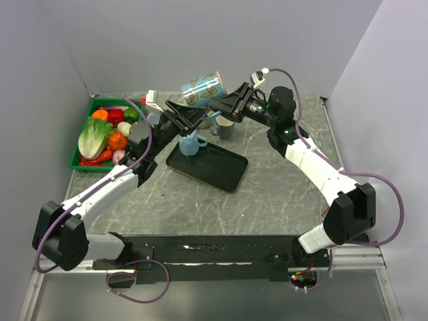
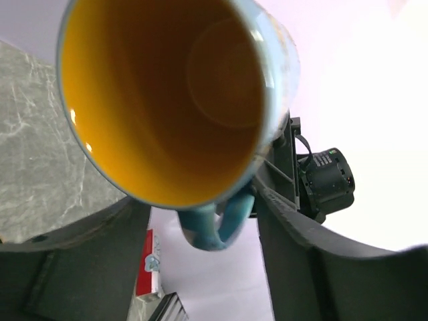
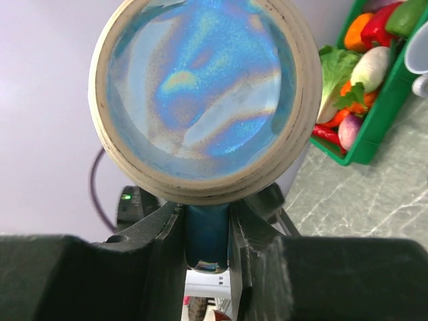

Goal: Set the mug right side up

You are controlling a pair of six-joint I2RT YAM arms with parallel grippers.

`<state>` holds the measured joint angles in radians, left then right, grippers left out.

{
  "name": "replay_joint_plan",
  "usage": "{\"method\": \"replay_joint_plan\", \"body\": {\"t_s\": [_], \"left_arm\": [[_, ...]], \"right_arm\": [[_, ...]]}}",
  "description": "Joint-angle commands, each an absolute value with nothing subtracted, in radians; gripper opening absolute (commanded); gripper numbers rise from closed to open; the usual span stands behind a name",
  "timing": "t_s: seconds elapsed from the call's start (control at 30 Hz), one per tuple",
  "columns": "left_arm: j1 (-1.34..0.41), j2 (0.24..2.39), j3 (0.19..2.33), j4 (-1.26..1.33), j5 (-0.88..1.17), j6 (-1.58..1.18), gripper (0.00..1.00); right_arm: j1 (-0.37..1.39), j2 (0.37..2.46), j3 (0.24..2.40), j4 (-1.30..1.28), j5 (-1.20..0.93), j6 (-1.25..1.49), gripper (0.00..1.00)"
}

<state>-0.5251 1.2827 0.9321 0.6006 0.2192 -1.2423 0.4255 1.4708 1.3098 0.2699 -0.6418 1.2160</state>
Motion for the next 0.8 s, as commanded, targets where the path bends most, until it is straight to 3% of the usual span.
{"method": "replay_joint_plan", "body": {"t_s": [0.0,0.17,0.23,0.27,0.47,0.53,0.57,0.6,0.77], "left_arm": [[-0.529,1.301,0.951,0.752,0.207,-1.267,0.58],[-0.529,1.318,0.954,0.769,0.207,-1.269,0.31],[-0.529,1.322,0.953,0.775,0.206,-1.269,0.08],[-0.529,1.324,0.953,0.776,0.203,-1.267,0.01],[-0.532,1.344,1.050,0.648,0.221,-1.137,0.01],[-0.532,1.361,1.077,0.626,0.235,-1.100,0.01],[-0.535,1.368,1.107,0.612,0.245,-1.054,0.01],[-0.535,1.385,1.127,0.554,0.252,-1.028,0.01],[-0.543,1.451,1.216,0.485,0.302,-0.904,0.01]], "right_arm": [[0.425,1.391,1.322,0.498,-0.681,1.284,0.00],[0.425,1.384,1.308,0.502,-0.681,1.289,0.00],[0.425,1.384,1.308,0.503,-0.690,1.287,0.00],[0.425,1.381,1.304,0.500,-0.695,1.285,0.00],[0.416,1.348,1.233,0.430,-0.713,1.166,0.02],[0.408,1.339,1.200,0.420,-0.710,1.146,0.11],[0.403,1.336,1.190,0.420,-0.712,1.143,0.23],[0.390,1.332,1.186,0.408,-0.715,1.137,0.28],[0.345,1.298,1.151,0.276,-0.706,1.054,0.41]]}}
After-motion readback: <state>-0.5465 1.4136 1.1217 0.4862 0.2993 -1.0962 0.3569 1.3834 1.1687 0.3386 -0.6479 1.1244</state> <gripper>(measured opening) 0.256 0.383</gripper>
